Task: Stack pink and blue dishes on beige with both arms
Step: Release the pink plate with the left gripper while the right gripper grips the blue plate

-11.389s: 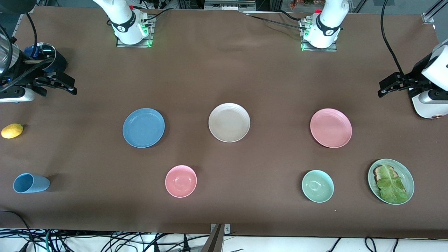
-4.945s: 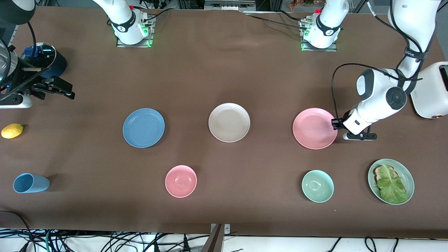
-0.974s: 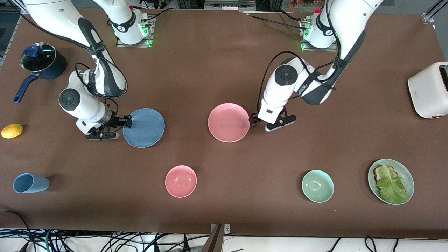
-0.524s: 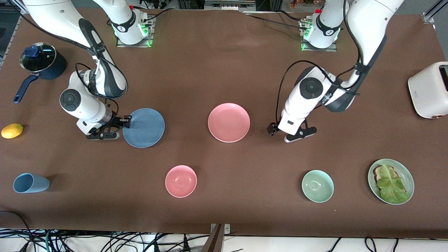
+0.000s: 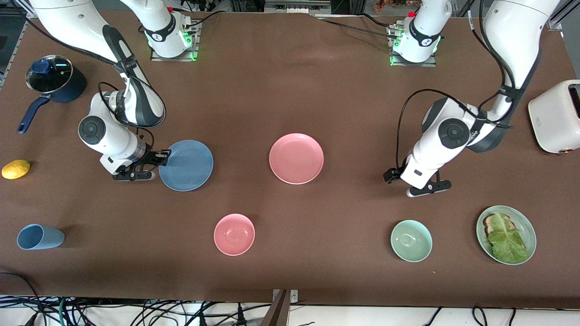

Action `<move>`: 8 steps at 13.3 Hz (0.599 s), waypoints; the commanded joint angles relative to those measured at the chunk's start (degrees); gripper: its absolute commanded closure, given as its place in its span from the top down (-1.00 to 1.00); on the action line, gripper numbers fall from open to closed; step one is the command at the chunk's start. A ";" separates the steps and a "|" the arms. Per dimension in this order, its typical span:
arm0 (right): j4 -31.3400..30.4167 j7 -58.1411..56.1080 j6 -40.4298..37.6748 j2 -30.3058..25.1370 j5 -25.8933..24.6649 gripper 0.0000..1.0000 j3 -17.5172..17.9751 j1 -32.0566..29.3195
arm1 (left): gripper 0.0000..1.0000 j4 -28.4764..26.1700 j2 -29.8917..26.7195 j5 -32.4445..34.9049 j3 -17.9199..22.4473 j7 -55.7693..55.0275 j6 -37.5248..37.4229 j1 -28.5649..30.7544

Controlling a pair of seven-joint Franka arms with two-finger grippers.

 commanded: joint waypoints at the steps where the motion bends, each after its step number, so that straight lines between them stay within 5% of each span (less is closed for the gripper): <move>1: -0.54 -0.93 0.92 0.14 0.30 -0.59 0.22 -0.25 | 1.00 1.68 -1.75 -3.32 -0.98 8.78 -5.17 3.88; 8: -0.54 -0.93 1.00 0.58 0.30 -0.73 0.22 -0.25 | 1.00 16.44 -1.22 -7.71 -0.37 25.75 -26.10 9.96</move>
